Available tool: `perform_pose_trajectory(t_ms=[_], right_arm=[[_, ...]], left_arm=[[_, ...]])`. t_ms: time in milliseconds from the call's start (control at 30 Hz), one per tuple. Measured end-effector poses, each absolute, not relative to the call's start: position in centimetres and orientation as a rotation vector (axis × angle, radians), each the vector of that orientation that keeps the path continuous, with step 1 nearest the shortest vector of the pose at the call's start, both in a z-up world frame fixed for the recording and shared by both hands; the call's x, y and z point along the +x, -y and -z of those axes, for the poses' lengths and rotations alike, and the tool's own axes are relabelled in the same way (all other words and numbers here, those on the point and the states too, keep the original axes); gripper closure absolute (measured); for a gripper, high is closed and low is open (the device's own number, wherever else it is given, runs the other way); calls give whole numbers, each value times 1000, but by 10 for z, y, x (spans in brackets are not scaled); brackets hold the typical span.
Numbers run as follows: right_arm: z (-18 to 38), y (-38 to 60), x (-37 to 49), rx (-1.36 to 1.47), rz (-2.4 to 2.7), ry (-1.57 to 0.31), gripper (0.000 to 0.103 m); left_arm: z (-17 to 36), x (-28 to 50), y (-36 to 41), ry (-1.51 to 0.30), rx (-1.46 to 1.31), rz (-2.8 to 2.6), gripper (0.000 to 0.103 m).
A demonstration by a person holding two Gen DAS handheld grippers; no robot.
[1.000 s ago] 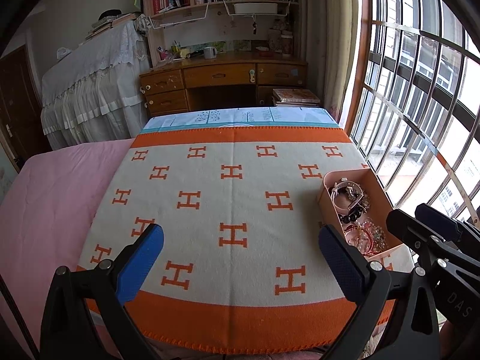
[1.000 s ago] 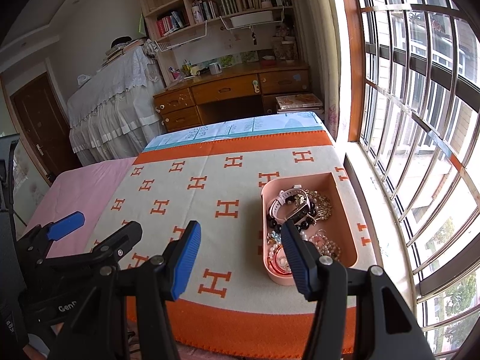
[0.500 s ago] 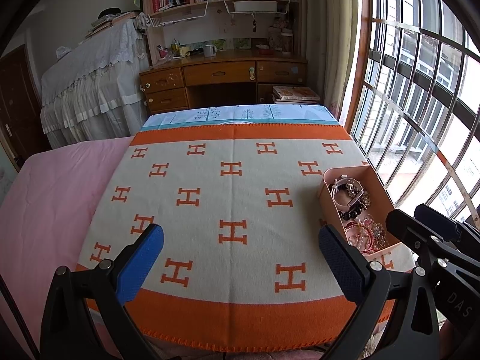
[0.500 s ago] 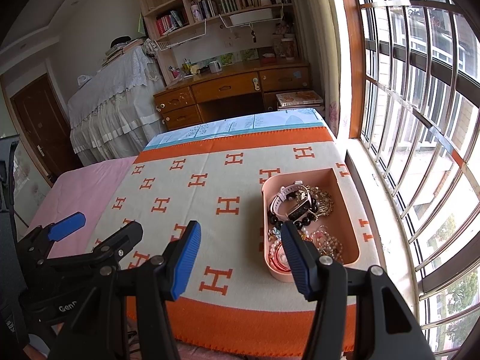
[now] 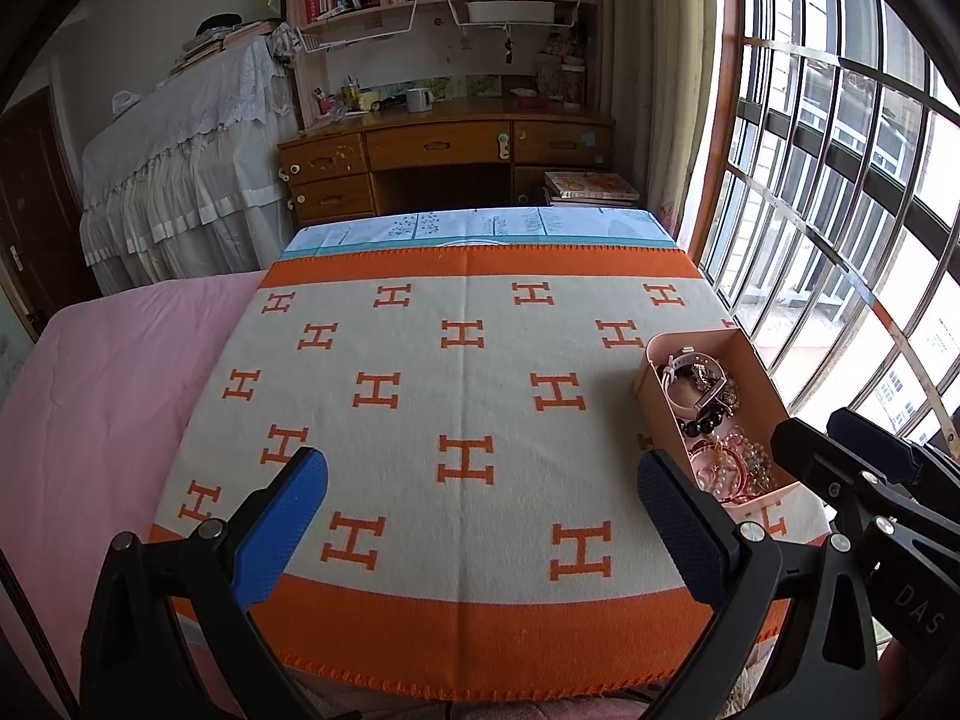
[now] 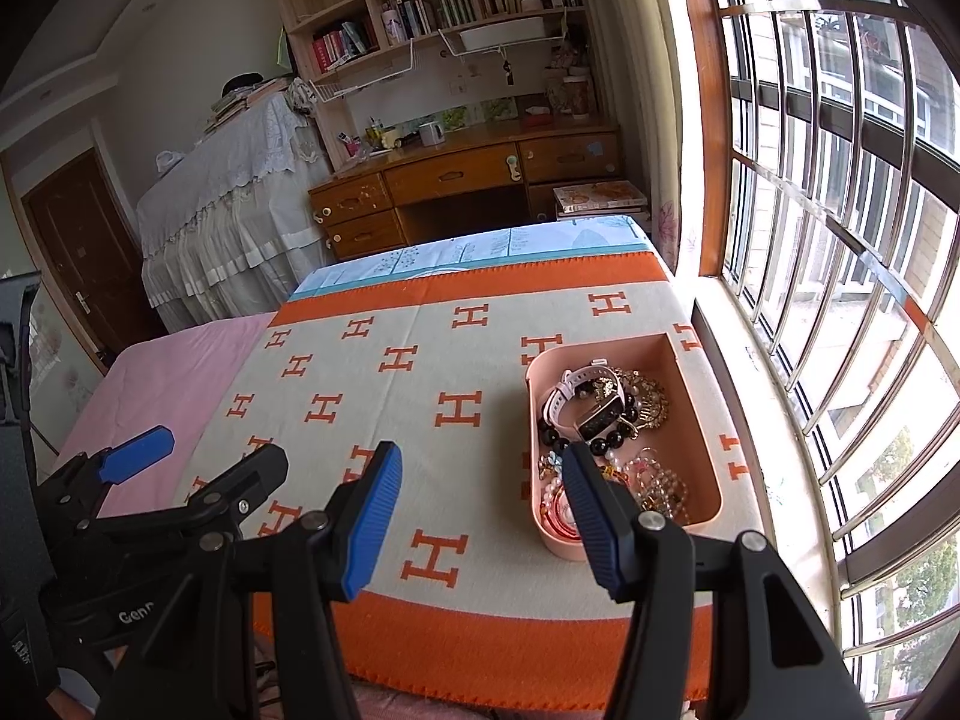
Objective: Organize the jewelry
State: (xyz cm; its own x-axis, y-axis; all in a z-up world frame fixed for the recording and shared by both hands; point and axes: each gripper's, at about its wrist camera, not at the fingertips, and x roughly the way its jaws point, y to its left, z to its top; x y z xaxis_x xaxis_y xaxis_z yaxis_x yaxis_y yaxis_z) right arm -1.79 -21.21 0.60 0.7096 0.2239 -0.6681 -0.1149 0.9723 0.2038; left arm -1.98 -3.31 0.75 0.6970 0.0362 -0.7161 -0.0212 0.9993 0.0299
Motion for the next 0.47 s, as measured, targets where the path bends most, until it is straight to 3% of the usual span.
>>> perform_pose_trajectory(t_ms=[467], right_arm=[[-4,210,-19,150,-189,-763,47]], left_arm=[[-2,-24,31,-806,12,-27,1]])
